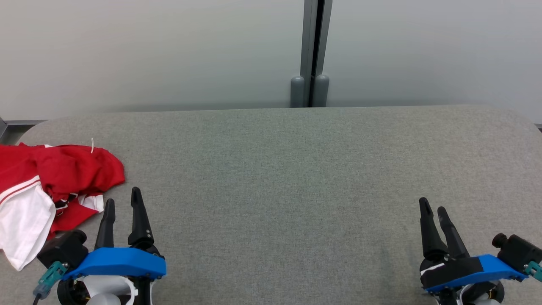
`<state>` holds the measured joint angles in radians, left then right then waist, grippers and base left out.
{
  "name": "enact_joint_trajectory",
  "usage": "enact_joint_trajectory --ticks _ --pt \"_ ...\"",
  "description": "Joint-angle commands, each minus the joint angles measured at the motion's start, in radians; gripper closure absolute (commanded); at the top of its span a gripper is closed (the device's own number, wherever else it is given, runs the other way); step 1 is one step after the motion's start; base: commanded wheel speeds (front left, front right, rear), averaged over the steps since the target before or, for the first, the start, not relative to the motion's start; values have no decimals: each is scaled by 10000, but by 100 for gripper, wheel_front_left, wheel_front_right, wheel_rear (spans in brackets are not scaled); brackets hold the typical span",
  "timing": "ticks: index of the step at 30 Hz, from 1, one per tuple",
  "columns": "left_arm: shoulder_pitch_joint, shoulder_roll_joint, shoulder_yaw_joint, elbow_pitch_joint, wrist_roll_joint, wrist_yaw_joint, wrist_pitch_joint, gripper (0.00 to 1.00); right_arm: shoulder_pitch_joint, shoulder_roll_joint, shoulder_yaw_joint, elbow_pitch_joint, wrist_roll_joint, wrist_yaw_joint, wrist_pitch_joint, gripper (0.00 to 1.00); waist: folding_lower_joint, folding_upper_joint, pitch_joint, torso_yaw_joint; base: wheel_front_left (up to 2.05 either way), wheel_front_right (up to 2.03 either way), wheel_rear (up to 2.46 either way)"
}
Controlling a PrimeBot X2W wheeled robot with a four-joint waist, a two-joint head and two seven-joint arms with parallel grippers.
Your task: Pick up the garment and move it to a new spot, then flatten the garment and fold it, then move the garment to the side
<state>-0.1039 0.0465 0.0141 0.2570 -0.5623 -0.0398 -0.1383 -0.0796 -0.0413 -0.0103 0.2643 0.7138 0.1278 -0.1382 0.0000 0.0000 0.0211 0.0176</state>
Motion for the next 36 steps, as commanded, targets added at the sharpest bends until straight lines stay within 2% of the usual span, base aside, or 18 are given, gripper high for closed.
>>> enact_joint_trajectory --ticks 1,15,36 --pt "-194 49 -62 -56 343 41 -102 0 -227 -89 8 -47 -303 34 -102 0 0 0 1 4 0 0 0" --pt "-265 88 -277 121 2040 250 -448 0 -258 -102 83 148 -1606 33 -448 0 0 0 45 7 0 0 0" --pt "-298 156 -486 410 3831 473 -883 0 -257 -117 253 299 -3182 37 -888 0 0 0 18 69 0 0 0"
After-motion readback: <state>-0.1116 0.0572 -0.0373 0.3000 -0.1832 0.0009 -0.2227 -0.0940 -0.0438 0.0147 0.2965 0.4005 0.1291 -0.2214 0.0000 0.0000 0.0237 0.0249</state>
